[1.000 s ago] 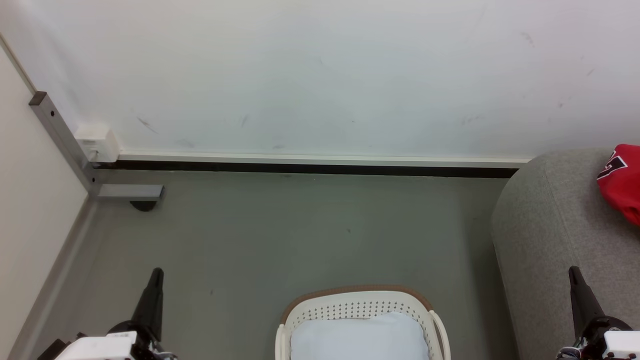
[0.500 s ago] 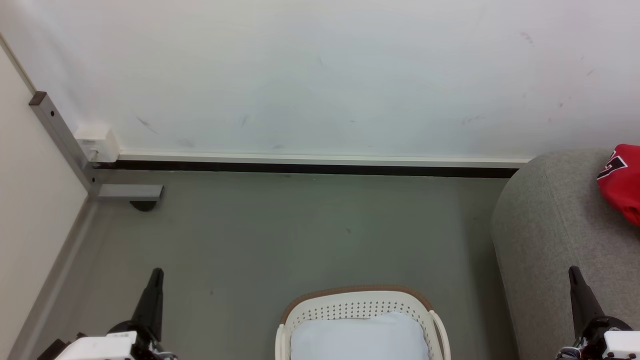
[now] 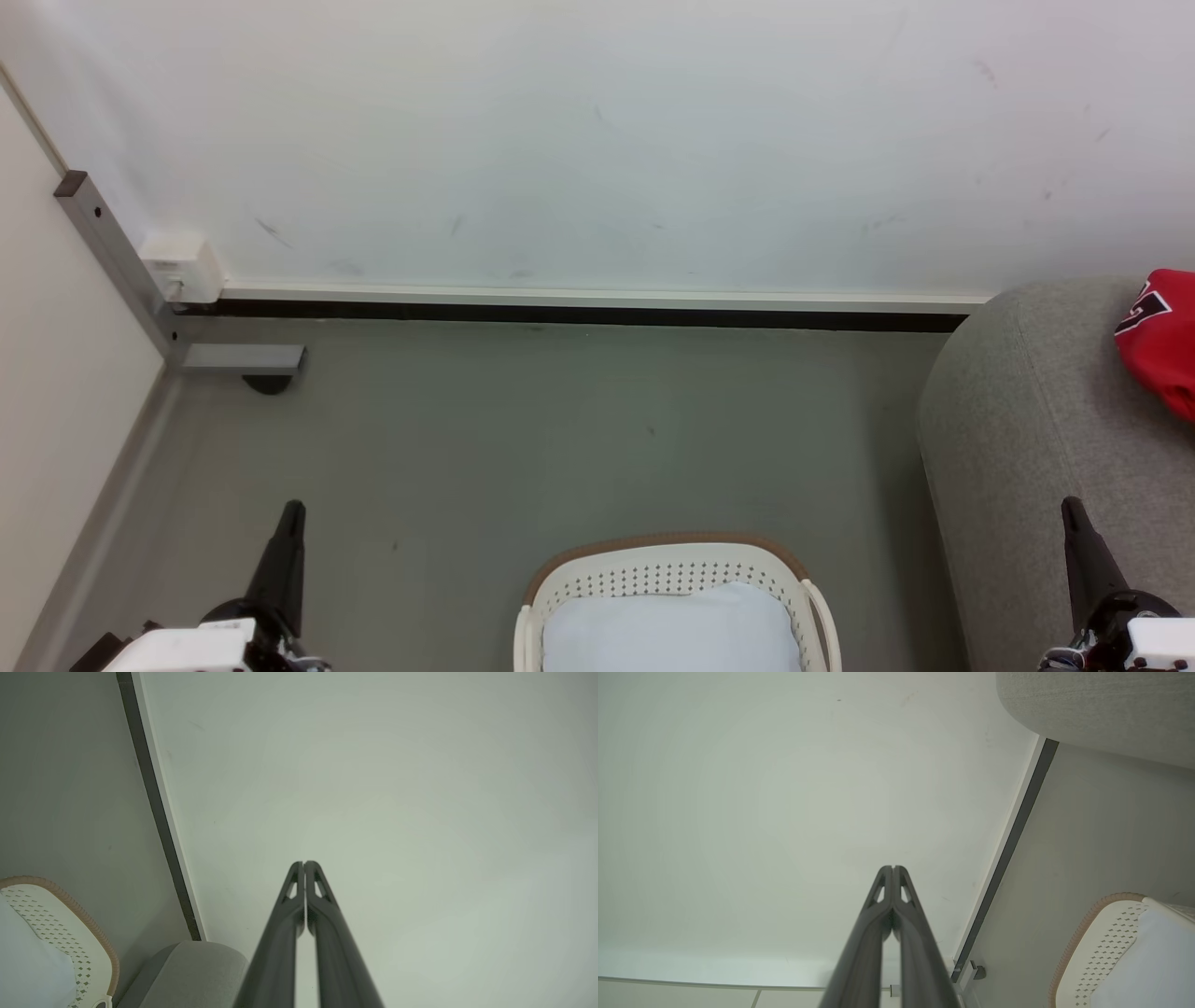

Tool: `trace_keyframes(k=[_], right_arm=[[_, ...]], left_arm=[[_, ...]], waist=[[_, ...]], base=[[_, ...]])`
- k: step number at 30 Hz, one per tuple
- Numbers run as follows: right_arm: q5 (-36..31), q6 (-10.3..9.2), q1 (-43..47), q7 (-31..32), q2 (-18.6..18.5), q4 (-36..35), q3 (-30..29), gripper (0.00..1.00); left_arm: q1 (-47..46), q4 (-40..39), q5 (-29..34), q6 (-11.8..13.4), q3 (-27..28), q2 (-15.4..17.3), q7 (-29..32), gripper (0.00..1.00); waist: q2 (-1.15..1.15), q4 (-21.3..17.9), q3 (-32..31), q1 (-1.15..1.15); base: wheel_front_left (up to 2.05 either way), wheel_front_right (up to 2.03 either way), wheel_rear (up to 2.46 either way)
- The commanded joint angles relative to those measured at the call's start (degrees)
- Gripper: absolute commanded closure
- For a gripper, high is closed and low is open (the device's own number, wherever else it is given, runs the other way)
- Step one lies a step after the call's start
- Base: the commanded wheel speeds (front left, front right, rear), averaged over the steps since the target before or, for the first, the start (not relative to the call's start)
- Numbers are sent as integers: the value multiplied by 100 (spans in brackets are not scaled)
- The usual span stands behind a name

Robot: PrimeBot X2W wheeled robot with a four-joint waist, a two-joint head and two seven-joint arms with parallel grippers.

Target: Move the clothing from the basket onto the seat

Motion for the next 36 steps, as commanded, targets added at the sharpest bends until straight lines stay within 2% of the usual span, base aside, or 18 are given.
trace_keyframes(k=[1,36], right_arm=[[-50,-12,-72,16,1,-27,-26,100],[-54,-12,-72,20,3,-27,-29,100]], left_arm=[[-51,-19,-78,-27,9,42,19,100],[-50,-19,-78,-27,9,42,19,100]], waist=[[0,0,0,0],[0,0,0,0]], base=[[0,0,0],[0,0,0]])
